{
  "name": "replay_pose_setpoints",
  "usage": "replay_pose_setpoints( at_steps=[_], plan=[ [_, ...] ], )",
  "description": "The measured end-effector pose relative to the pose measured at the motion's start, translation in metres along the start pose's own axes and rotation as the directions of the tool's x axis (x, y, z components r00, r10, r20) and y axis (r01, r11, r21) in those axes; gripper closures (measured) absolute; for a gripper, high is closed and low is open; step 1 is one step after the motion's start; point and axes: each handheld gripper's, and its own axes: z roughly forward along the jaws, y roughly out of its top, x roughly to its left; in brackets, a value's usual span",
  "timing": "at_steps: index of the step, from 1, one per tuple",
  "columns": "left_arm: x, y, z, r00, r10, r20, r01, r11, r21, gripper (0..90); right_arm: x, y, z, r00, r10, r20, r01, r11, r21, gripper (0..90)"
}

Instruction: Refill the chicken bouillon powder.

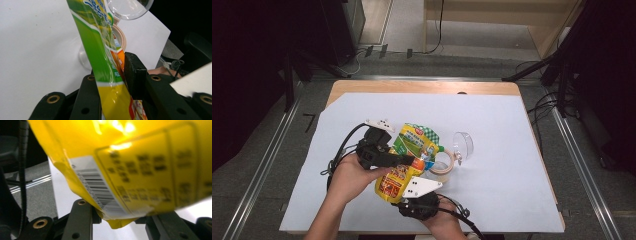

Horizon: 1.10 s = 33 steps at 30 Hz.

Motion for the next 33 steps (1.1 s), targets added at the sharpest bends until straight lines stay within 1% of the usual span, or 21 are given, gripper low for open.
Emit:
replay_pose_setpoints(
  at_steps=[2,3,4,6,7,8,10,12,14,15,17,19,21,23,25,27,31,33],
  plan=[
    [-0.001,0.001,0.001,1.0,-0.001,-0.006,0.001,1.0,0.009,75.1,0.002,0.002,-0.001,0.9999,0.009,-0.015,-0.009,1.0,-0.004,67.8],
    [-0.002,0.001,0.002,0.9999,-0.013,-0.006,0.013,0.9998,0.013,74.2,0.002,0.002,-0.001,0.9997,0.012,-0.02,-0.012,1.0,-0.004,67.6],
    [-0.003,0.001,0.003,0.9998,-0.02,-0.006,0.02,0.9997,0.016,72.6,0.002,0.003,-0.002,0.9993,0.02,-0.031,-0.02,1.0,-0.002,67.5],
    [-0.004,0.002,0.002,0.9994,-0.029,-0.017,0.03,0.9994,0.018,72.0,0.001,0.005,-0.003,0.9976,0.043,-0.054,-0.043,0.999,-0.002,67.5],
    [-0.004,0.003,0.002,0.9995,-0.028,-0.014,0.028,0.9995,0.016,72.0,0.002,0.007,-0.004,0.9963,0.057,-0.065,-0.057,0.998,0.001,67.4],
    [-0.005,0.003,0.001,0.9994,-0.033,-0.009,0.033,0.9994,0.014,72.1,0.002,0.007,-0.005,0.9965,0.054,-0.063,-0.054,0.999,0.0,67.2],
    [-0.004,0.005,0.001,0.9991,-0.042,-0.011,0.042,0.9989,0.019,72.3,0.002,0.009,-0.006,0.9954,0.058,-0.076,-0.058,0.998,0.001,66.9],
    [-0.003,0.006,0.002,0.998,-0.063,-0.008,0.063,0.9976,0.03,72.2,0.003,0.011,-0.006,0.995,0.058,-0.082,-0.058,0.998,0.006,66.3],
    [-0.002,0.008,0.004,0.995,-0.099,-0.01,0.1,0.9942,0.039,71.3,0.003,0.011,-0.006,0.994,0.061,-0.09,-0.062,0.998,-0.002,65.0],
    [-0.002,0.009,0.006,0.994,-0.108,-0.012,0.109,0.993,0.045,71.3,0.003,0.012,-0.006,0.9937,0.061,-0.094,-0.061,0.998,-0.001,64.2],
    [-0.003,0.011,0.008,0.9942,-0.107,-0.007,0.107,0.9929,0.052,71.6,0.004,0.013,-0.006,0.9933,0.058,-0.101,-0.058,0.998,0.0,63.4],
    [-0.004,0.013,0.009,0.9945,-0.102,-0.025,0.103,0.9931,0.056,71.6,0.005,0.014,-0.006,0.9939,0.052,-0.097,-0.052,0.999,-0.002,62.9],
    [-0.003,0.015,0.009,0.9925,-0.114,-0.045,0.116,0.992,0.05,70.7,0.005,0.015,-0.007,0.994,0.052,-0.096,-0.053,0.999,-0.003,62.8],
    [-0.003,0.017,0.009,0.9905,-0.132,-0.037,0.134,0.9895,0.054,70.6,0.004,0.017,-0.007,0.9934,0.055,-0.1,-0.055,0.998,0.006,62.8],
    [-0.002,0.02,0.01,0.9897,-0.141,-0.025,0.142,0.9877,0.064,70.9,0.003,0.02,-0.008,0.9934,0.048,-0.104,-0.048,0.999,0.002,62.4],
    [-0.003,0.024,0.012,0.9892,-0.145,-0.023,0.146,0.9861,0.079,70.9,0.003,0.021,-0.01,0.9921,0.056,-0.112,-0.057,0.998,0.0,62.1],
    [-0.002,0.031,0.016,0.9899,-0.141,-0.016,0.142,0.985,0.099,70.4,0.0,0.022,-0.012,0.9913,0.068,-0.113,-0.069,0.998,-0.01,61.7],
    [-0.002,0.035,0.018,0.9913,-0.131,-0.006,0.131,0.986,0.103,69.7,-0.001,0.022,-0.013,0.9904,0.071,-0.118,-0.073,0.997,-0.01,61.2]
  ],
)
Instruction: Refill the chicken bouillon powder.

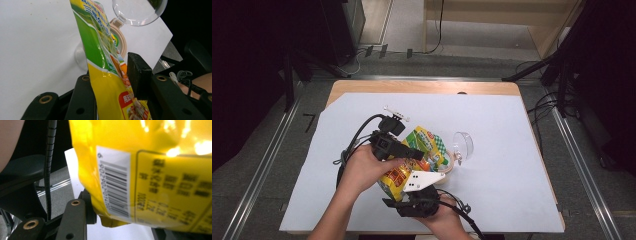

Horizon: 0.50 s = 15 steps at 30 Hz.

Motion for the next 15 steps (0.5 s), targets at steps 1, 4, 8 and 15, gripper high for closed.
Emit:
replay_pose_setpoints(
  at_steps=[1,4,8,15],
  plan=[
    [0.0,0.001,0.0,1.0,0.001,0.007,-0.001,1.0,0.002,70.2,0.0,0.001,-0.001,1.0,-0.007,0.0,0.007,1.0,0.0,61.0],
    [-0.001,0.004,0.004,1.0,-0.002,0.001,0.002,0.9999,0.014,69.7,0.0,0.002,0.0,0.9999,-0.01,0.004,0.01,1.0,-0.006,60.6],
    [-0.001,0.007,0.008,0.9999,-0.008,0.014,0.008,0.9996,0.026,70.1,-0.001,0.006,-0.001,0.9999,-0.015,0.006,0.015,1.0,-0.013,60.0],
    [0.0,0.014,0.007,0.9997,-0.016,0.017,0.016,0.9992,0.036,69.5,-0.001,0.008,-0.002,0.9992,-0.038,0.011,0.038,0.999,-0.022,57.7]
  ],
)
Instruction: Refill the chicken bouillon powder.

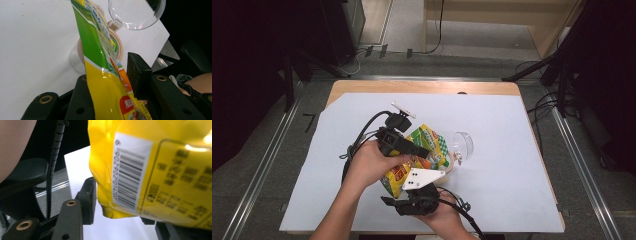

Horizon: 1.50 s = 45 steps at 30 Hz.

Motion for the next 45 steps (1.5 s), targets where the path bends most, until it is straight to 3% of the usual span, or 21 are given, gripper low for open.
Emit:
replay_pose_setpoints(
  at_steps=[4,13,15,18,21,29,32,39,45],
  plan=[
    [0.0,0.003,-0.001,1.0,0.007,0.004,-0.007,1.0,0.0,67.9,-0.001,0.002,-0.001,0.9999,-0.011,0.006,0.011,1.0,-0.006,60.3],
    [0.003,0.01,-0.003,0.9999,0.017,-0.001,-0.017,0.9997,-0.016,67.5,-0.006,0.01,0.003,0.9996,0.027,-0.003,-0.027,1.0,0.003,59.1],
    [0.005,0.012,-0.004,0.9999,0.016,-0.007,-0.016,0.9998,-0.014,68.1,-0.006,0.012,0.005,1.0,0.01,0.001,-0.01,1.0,0.009,56.8],
    [0.006,0.014,-0.005,0.9998,0.02,0.003,-0.02,0.9997,-0.014,69.0,-0.006,0.015,0.005,0.9998,-0.017,0.014,0.017,1.0,0.017,61.5],
    [0.005,0.016,-0.004,0.9996,0.026,0.005,-0.026,0.9995,-0.018,69.0,-0.007,0.015,0.004,0.9996,-0.015,0.023,0.014,1.0,0.016,62.0],
    [0.004,0.017,-0.003,0.9994,0.031,0.015,-0.03,0.9994,-0.017,65.6,-0.009,0.014,0.001,0.9985,0.055,0.008,-0.055,0.998,-0.016,62.5],
    [0.002,0.016,-0.006,0.999,0.033,0.03,-0.032,0.999,-0.03,62.7,-0.01,0.015,-0.001,0.9987,0.047,0.022,-0.046,0.999,-0.027,62.6],
    [0.0,0.015,-0.012,0.9986,0.052,0.011,-0.052,0.9975,-0.048,61.2,-0.012,0.016,-0.002,0.9983,0.056,0.019,-0.055,0.998,-0.043,62.6],
    [0.002,0.017,-0.008,0.9987,0.049,-0.015,-0.05,0.9984,-0.025,65.9,-0.012,0.016,-0.001,0.9988,0.048,0.013,-0.048,0.998,-0.03,61.6]
  ],
)
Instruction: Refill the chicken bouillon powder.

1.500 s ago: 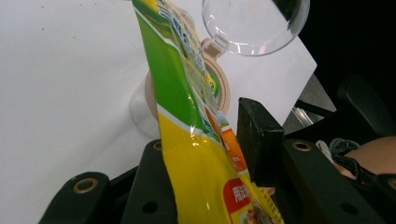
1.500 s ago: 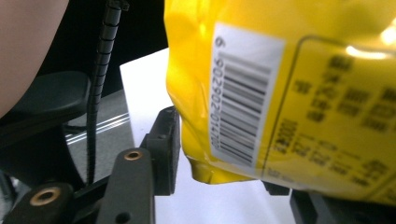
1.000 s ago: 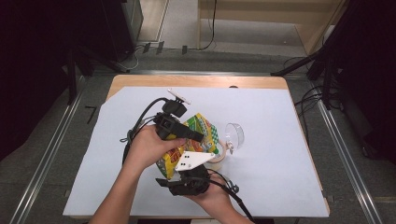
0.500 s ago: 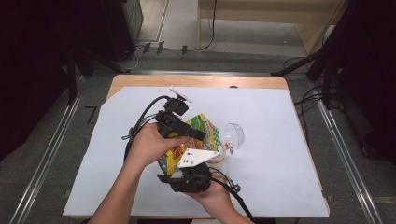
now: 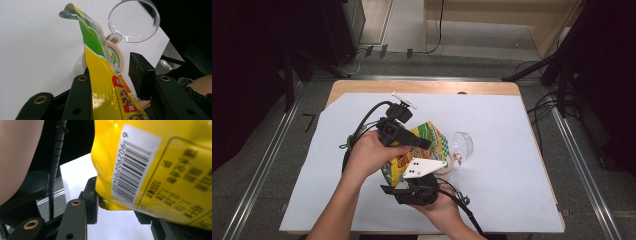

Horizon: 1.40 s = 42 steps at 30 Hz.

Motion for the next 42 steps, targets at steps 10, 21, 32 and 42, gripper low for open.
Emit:
replay_pose_setpoints(
  at_steps=[10,21,32,42],
  plan=[
    [0.004,0.001,-0.004,1.0,-0.002,-0.002,0.002,1.0,0.007,73.0,0.004,0.002,0.003,0.9964,-0.085,-0.004,0.085,0.996,0.025,65.6],
    [0.0,0.002,-0.004,0.9995,0.025,-0.021,-0.026,0.9993,-0.025,74.7,0.003,0.001,0.004,0.9991,-0.039,0.016,0.038,0.999,0.008,66.5],
    [-0.007,0.003,-0.005,0.9968,0.057,-0.056,-0.059,0.9979,-0.028,76.8,0.004,0.0,0.004,0.9988,-0.043,0.023,0.044,0.999,-0.007,67.0],
    [-0.012,0.005,-0.007,0.9935,0.089,-0.071,-0.092,0.9948,-0.043,77.6,0.003,0.003,0.003,0.9985,-0.049,0.026,0.049,0.999,-0.01,68.5]
  ],
)
